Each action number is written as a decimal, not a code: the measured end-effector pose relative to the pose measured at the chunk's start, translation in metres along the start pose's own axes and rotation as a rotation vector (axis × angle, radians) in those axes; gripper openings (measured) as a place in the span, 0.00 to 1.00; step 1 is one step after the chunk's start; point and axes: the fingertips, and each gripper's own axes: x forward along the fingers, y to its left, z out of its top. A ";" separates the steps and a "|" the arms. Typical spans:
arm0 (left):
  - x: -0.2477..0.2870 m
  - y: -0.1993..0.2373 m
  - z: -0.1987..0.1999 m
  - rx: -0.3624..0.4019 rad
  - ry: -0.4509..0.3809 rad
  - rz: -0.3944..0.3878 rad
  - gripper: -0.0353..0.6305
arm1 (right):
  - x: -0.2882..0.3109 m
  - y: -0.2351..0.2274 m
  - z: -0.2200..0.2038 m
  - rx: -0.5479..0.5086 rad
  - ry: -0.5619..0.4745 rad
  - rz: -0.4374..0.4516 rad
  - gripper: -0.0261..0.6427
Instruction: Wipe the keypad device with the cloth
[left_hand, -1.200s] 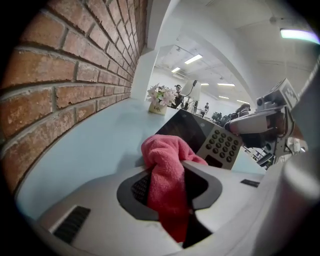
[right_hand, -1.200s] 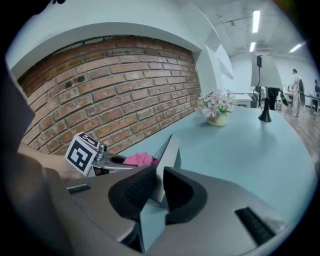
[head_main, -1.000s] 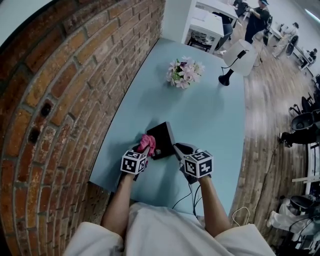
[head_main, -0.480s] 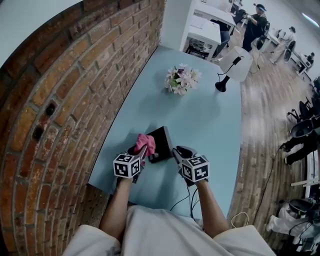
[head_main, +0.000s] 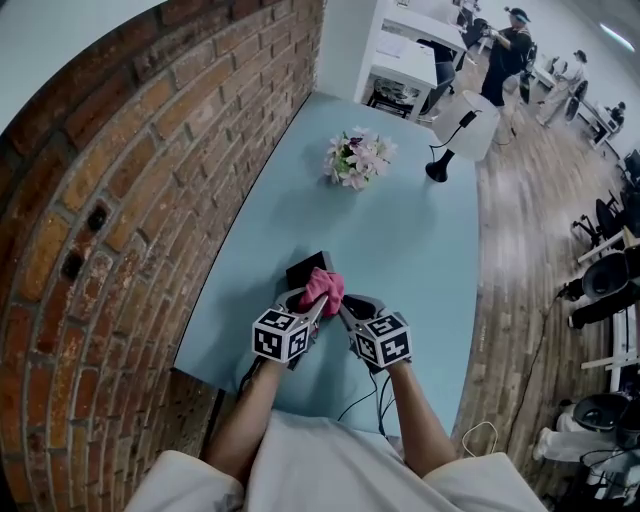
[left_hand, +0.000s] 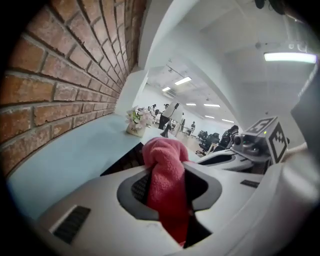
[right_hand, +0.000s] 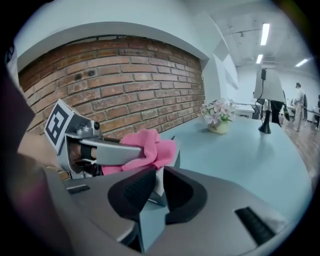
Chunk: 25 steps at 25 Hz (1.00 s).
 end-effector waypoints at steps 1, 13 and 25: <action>0.003 -0.002 -0.005 0.018 0.018 0.008 0.26 | 0.000 0.000 0.000 0.010 -0.004 0.008 0.12; 0.005 0.007 -0.025 0.105 0.097 0.055 0.26 | -0.001 -0.002 0.000 0.063 -0.027 0.029 0.11; -0.021 0.053 -0.078 0.031 0.204 0.146 0.26 | -0.001 -0.012 -0.009 0.060 0.010 0.012 0.08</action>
